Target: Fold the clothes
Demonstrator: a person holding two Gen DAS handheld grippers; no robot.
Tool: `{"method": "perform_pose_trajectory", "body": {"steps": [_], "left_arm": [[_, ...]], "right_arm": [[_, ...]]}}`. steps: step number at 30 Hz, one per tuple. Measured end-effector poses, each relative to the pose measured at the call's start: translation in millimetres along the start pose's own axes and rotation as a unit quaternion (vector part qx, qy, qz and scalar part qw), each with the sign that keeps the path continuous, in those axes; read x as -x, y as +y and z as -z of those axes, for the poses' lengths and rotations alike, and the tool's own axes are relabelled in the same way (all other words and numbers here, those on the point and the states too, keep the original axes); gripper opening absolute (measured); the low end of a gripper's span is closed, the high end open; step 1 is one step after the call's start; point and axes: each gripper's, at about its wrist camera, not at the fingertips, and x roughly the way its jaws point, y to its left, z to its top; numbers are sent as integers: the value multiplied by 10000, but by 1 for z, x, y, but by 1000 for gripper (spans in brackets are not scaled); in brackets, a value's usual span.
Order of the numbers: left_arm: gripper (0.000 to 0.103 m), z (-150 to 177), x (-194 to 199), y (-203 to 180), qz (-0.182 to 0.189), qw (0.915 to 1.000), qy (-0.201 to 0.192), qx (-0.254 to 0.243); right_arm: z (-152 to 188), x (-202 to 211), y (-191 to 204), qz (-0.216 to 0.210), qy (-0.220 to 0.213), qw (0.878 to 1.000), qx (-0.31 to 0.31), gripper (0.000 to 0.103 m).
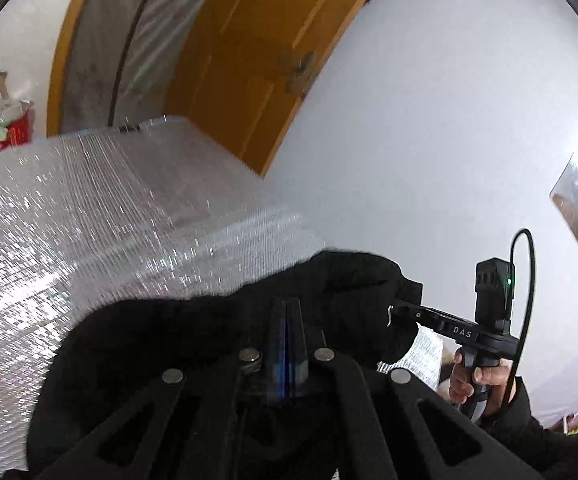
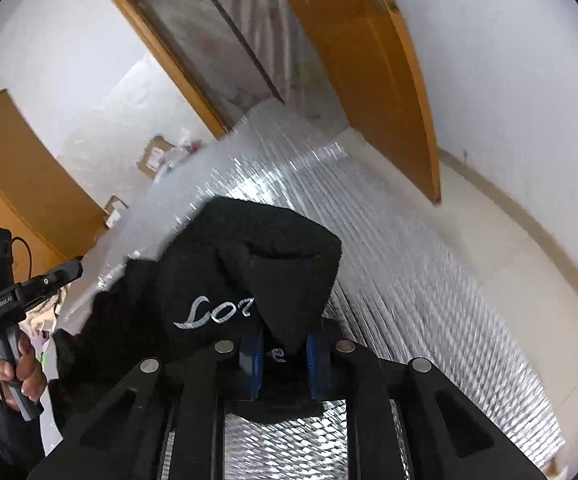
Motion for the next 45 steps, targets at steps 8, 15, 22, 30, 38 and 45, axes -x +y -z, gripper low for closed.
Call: {"method": "perform_pose_trajectory", "body": {"steps": [8,15,22,30,38,45], "left_arm": [[5,-10,-11,15,228,9971,534,495],[26,13,-69,38,54,9911,1174,629],[44,9,-79,24,394,9899,1302,389],[7,8,-78,5,333,9910,1289,131],[4,2,-46,-17,179,9955,913,-201],[3,-48,40,-58,-165,9977,-62,-660]], "right_arm": [[-32,41,39,-184,-574,9963,612,15],[5,28,-4,-32,-168,9998,55,15],[31,13,-33,12,137,9995,-273,16],[37,12,-38,8,169,9992,-367,16],[24,10,-35,107,136,9993,-345,16],[-43,40,21,30,-698,9973,223,15]]}}
